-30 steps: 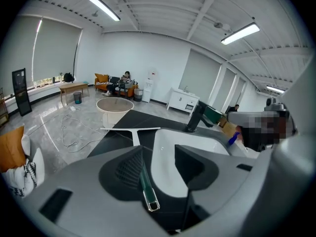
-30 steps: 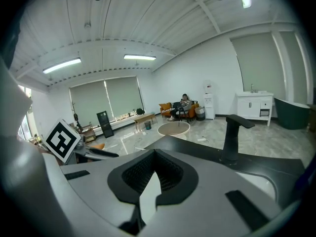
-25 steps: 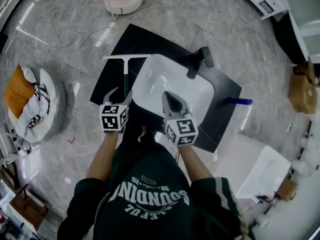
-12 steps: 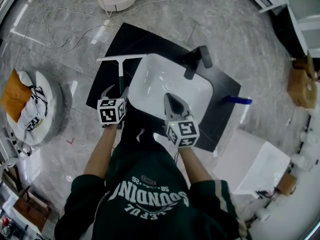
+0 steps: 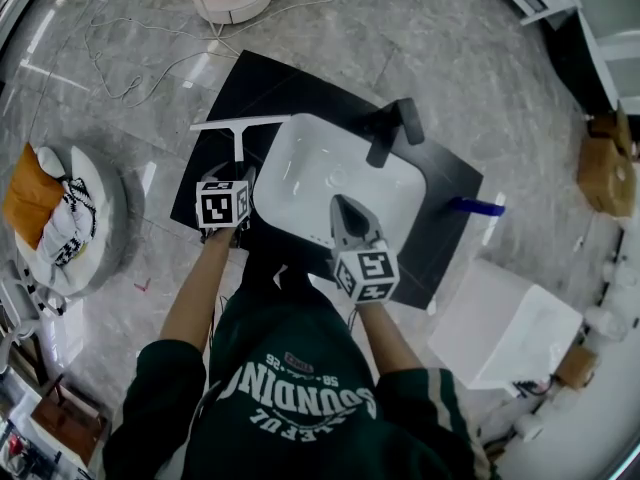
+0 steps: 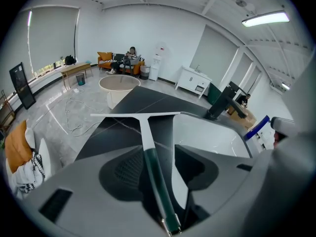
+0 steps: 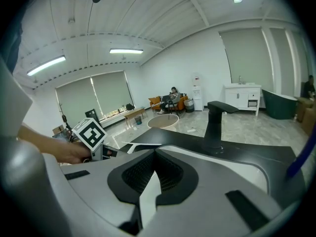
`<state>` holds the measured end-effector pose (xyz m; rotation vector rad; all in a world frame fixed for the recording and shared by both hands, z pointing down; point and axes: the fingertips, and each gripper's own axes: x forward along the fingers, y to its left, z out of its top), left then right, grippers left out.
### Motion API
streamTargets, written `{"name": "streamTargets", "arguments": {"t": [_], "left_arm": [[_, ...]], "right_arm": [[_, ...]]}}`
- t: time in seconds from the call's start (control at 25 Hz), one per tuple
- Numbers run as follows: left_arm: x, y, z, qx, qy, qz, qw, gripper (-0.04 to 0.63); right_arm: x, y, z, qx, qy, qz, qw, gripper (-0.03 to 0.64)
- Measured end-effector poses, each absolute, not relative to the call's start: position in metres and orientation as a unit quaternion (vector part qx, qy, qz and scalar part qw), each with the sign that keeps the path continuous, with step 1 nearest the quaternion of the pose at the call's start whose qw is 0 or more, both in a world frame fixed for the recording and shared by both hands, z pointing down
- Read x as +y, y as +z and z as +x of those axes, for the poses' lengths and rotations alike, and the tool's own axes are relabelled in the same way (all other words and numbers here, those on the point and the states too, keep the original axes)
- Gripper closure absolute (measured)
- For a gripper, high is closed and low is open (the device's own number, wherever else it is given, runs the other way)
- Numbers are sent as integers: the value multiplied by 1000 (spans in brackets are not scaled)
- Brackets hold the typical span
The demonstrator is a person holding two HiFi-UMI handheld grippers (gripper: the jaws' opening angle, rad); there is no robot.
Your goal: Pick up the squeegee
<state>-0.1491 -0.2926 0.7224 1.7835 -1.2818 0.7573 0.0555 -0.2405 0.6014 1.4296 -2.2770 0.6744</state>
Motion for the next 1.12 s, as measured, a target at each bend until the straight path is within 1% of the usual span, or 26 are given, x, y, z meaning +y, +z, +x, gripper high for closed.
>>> {"name": "streamTargets", "arguments": {"t": [0.28, 0.48, 0.68, 0.88, 1.0, 1.12], "left_arm": [[-306, 738, -152, -493, 321, 691, 420, 399], [-313, 740, -152, -480, 356, 685, 418, 399], [-312, 753, -150, -452, 366, 674, 455, 399], [-313, 757, -155, -454, 381, 660, 461, 446], [-314, 757, -156, -459, 379, 647, 476, 446], [-321, 756, -156, -465, 400, 643, 459, 446]], "right_arm": [[-242, 607, 68, -797, 252, 519, 178, 615], [-242, 612, 77, -791, 260, 524, 179, 615], [-241, 615, 80, -788, 266, 527, 173, 615], [-239, 617, 83, -787, 272, 528, 167, 615], [-237, 618, 84, -787, 275, 527, 164, 615], [-236, 618, 85, -786, 277, 529, 160, 615]]}}
